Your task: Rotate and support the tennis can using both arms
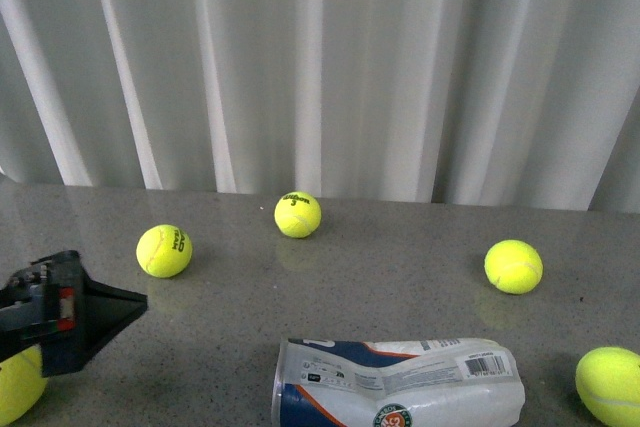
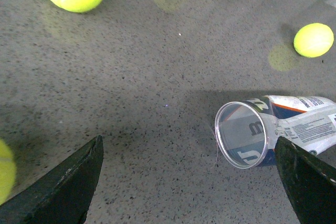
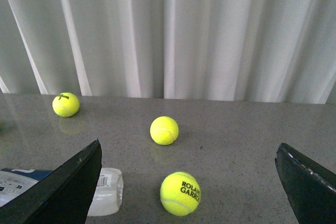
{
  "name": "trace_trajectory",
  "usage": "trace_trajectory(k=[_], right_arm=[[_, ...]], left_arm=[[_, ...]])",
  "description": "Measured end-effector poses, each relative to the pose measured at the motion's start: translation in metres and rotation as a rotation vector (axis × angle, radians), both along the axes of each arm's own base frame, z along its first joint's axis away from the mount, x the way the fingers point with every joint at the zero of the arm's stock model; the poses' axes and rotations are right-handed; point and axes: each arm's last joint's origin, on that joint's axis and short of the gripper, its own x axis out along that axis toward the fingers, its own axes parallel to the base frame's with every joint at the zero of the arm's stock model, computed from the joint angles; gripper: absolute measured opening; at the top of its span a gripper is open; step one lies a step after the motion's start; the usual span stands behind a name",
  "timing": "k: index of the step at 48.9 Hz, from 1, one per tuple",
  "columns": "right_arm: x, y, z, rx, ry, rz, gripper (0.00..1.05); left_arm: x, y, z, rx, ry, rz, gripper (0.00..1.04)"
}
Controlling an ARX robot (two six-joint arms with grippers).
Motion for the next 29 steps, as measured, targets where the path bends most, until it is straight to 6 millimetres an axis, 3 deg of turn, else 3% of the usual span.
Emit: trace_trajectory(k=[6, 14, 29], right_arm=[[0.000, 0.000, 0.000, 0.000, 0.000, 0.000, 0.98], [0.000, 0.000, 0.000, 0.000, 0.000, 0.000, 0.98], [0.000, 0.000, 0.000, 0.000, 0.000, 0.000, 0.98]], left_arm=[[0.021, -0.016, -0.015, -0.020, 0.038, -0.052, 0.98], [0.031, -0.038, -0.035, -0.019, 0.093, -0.121, 0.98], [0.043, -0.063, -0.045, -0.076, 0.125, -0.204, 0.98]])
